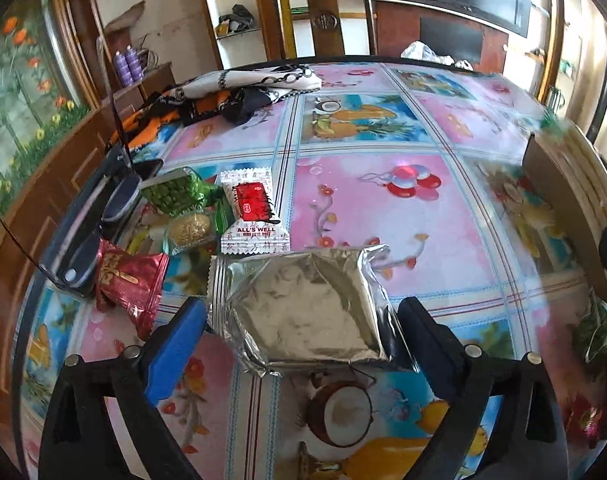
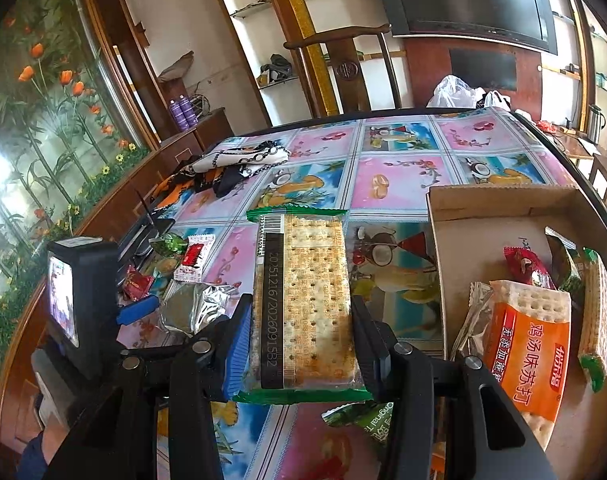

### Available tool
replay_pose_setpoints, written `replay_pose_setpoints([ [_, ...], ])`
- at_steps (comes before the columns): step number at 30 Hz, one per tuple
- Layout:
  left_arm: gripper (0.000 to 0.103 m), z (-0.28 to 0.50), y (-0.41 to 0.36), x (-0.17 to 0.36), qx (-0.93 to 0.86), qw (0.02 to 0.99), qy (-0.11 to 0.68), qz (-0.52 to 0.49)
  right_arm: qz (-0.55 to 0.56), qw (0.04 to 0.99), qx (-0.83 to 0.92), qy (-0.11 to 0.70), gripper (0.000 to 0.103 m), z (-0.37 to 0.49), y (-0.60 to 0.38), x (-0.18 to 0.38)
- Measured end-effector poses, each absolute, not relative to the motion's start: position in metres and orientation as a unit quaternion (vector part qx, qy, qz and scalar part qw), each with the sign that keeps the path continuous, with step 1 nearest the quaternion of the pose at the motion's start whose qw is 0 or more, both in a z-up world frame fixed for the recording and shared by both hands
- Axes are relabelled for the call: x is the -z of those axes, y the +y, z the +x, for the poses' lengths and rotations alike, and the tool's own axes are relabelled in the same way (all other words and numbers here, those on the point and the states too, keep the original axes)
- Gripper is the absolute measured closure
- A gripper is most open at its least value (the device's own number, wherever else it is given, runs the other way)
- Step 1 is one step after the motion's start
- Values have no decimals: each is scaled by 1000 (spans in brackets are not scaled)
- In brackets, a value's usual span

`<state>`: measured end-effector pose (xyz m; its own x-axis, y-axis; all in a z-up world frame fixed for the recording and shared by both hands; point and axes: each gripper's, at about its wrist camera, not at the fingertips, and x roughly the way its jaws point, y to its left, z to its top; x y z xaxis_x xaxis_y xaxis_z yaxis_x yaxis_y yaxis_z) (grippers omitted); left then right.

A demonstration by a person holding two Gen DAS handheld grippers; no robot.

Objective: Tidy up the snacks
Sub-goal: 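Grasp a silver foil bag with the left gripper while the right holds the cracker sleeve, then lift the silver foil bag with the left gripper while the right lifts the cracker sleeve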

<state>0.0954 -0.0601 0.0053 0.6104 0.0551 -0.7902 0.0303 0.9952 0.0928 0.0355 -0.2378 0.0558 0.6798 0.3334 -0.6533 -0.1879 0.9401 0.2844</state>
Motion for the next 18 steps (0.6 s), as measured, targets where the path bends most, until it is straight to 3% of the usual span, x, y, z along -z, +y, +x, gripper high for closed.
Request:
replay_pose_setpoints([
  [6,22,90,-63,-7,-1,900,432,49,101,912,-145,369,53,34,-238,-58],
  [7,30,89,-65,-8,-3,903,427,56,101,913,-145,368,53,33,-238,-59],
  [8,48,88,-67,-9,-4,904,423,59,100,913,-144,368,53,34,-238,-59],
  [9,59,87,-68,-10,-10,905,419,67,101,913,-145,368,53,33,-238,-59],
  [10,83,87,-68,-9,-11,904,422,67,101,913,-145,368,53,33,-238,-59],
  [18,82,91,-57,-11,-6,902,430,35,100,914,-145,366,53,32,-238,-60],
])
